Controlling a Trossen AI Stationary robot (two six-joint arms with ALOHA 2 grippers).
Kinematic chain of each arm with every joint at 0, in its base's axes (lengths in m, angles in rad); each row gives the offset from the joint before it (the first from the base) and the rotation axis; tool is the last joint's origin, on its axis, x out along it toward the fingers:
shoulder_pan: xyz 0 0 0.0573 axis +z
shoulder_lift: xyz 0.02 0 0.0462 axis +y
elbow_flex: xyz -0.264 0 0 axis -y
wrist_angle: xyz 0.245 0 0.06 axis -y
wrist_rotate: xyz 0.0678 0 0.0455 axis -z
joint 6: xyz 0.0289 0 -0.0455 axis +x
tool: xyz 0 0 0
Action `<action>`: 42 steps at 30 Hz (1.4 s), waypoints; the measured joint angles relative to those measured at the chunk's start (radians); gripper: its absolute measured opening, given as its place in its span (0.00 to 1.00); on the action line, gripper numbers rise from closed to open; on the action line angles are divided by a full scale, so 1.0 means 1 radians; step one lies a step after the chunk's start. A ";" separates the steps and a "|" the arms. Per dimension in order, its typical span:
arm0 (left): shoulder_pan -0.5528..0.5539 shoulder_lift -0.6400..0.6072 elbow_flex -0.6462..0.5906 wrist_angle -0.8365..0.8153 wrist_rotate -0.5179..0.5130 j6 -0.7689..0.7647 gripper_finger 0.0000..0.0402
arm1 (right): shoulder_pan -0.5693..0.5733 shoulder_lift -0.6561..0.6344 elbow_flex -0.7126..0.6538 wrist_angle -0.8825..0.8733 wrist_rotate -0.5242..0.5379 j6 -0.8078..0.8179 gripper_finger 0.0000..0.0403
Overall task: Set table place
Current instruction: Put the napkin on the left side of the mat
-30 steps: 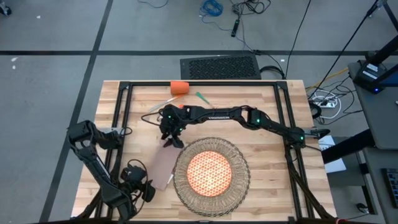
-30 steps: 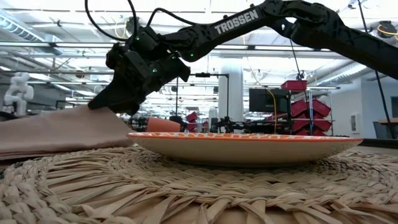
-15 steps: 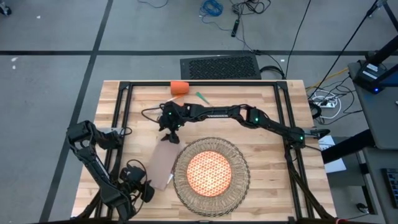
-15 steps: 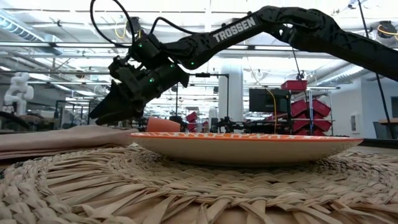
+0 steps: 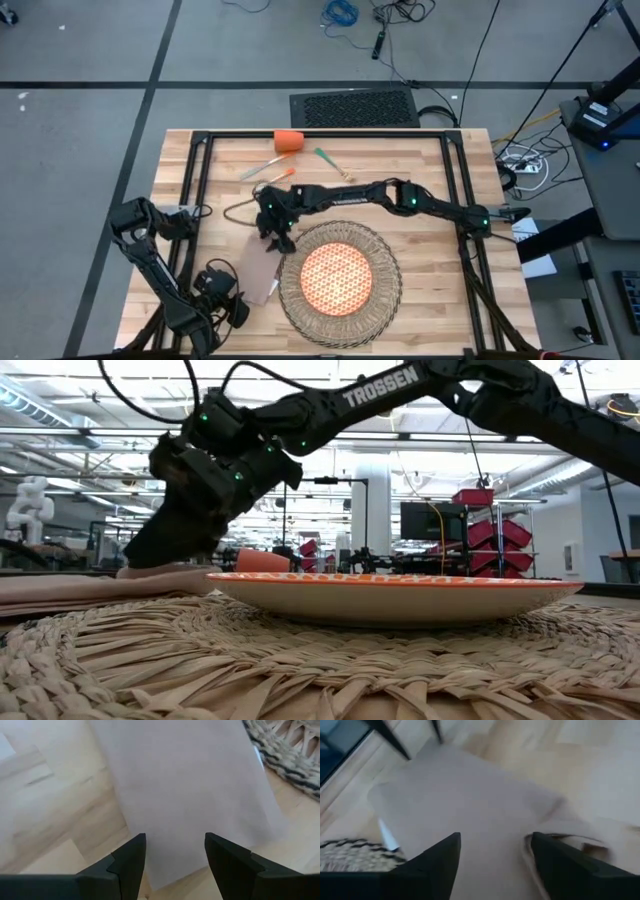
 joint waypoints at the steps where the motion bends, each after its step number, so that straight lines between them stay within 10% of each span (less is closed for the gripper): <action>1: 0.000 0.000 0.000 -0.007 -0.005 0.000 0.47 | 0.010 0.000 0.000 -0.008 0.004 -0.009 0.55; 21: 0.052 -0.008 0.000 0.079 -0.033 0.255 0.46 | 0.020 -0.017 0.000 -0.150 0.104 -0.088 0.15; 33: 0.064 -0.007 -0.024 0.076 -0.003 0.263 0.02 | 0.016 -0.017 0.000 -0.175 0.104 -0.104 0.00; 42: 0.064 -0.008 -0.068 0.231 0.011 0.260 0.01 | -0.014 -0.017 0.000 -0.179 0.099 -0.103 0.00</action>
